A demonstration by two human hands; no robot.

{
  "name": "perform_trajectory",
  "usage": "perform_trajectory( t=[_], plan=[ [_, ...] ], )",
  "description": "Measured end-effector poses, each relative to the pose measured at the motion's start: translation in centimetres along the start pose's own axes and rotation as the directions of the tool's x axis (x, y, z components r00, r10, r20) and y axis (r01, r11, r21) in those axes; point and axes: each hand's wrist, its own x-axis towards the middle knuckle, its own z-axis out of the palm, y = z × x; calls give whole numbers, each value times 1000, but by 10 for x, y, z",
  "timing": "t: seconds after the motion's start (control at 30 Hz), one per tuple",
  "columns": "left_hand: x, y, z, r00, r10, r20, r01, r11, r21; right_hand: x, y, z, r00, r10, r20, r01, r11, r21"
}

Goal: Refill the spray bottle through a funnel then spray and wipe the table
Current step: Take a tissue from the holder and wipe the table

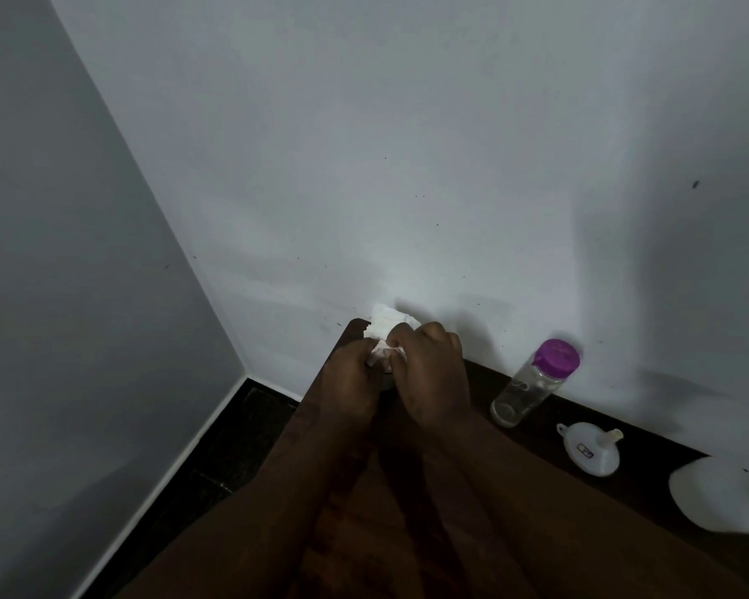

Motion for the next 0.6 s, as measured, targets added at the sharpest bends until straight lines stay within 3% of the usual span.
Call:
perform_trajectory(
  t=[0.2,0.37,0.5,0.6],
  plan=[
    [-1,-11,-3,998,56,-3,-56,995,77,2,4,-14,1000,-20,-15,21,997,73],
    [-4,-19,-6,997,57,44,-58,998,29,-1,8,-28,992,98,-84,-72,960,269],
    [-12,-11,-12,994,-51,92,70,974,-216,-7,8,-39,963,223,-151,-153,914,376],
    [-19,5,-19,981,-143,134,190,856,-480,-14,14,-44,913,378,-154,-252,819,515]
  ],
)
